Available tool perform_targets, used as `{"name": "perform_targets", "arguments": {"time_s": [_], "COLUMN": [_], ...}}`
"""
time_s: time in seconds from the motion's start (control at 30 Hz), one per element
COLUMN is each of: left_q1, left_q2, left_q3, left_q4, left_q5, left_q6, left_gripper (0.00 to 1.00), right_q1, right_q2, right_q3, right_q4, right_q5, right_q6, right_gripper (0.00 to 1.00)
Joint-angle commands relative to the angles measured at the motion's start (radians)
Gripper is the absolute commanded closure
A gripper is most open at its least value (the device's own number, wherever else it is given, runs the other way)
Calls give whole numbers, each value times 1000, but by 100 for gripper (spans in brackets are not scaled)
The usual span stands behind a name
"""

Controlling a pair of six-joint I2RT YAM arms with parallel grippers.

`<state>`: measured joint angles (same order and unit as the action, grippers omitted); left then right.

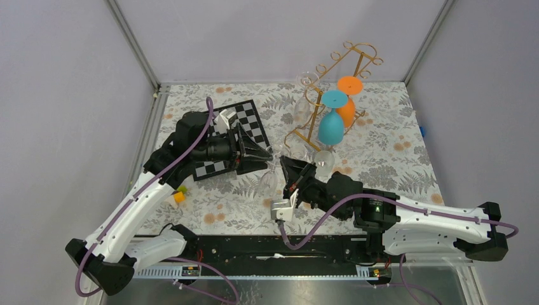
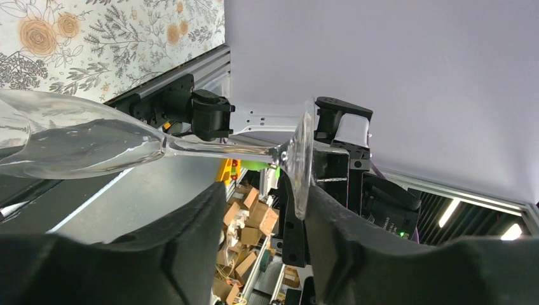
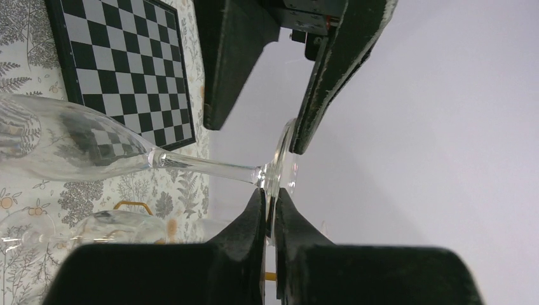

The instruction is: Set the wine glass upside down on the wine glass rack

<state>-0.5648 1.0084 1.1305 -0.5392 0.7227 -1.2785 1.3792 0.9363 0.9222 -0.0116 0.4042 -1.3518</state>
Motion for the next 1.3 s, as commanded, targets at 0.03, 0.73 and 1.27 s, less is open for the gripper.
{"name": "perform_targets", "arguments": {"time_s": [0.03, 0.73, 1.27], "left_q1": [-19, -81, -63], "left_q2": [24, 90, 12], "left_q3": [64, 184, 201], "left_q4": [61, -139, -177], "left_q5": [-33, -112, -259], "left_q6": [9, 133, 201], "left_gripper": [57, 100, 100], "right_q1": [19, 23, 23], "right_q2": [4, 17, -33], "right_q3": [7, 0, 20], "right_q4": [78, 68, -97], "right_q5": [46, 35, 78], "right_q6": [-85, -75, 412], "right_gripper": [100, 96, 10]}}
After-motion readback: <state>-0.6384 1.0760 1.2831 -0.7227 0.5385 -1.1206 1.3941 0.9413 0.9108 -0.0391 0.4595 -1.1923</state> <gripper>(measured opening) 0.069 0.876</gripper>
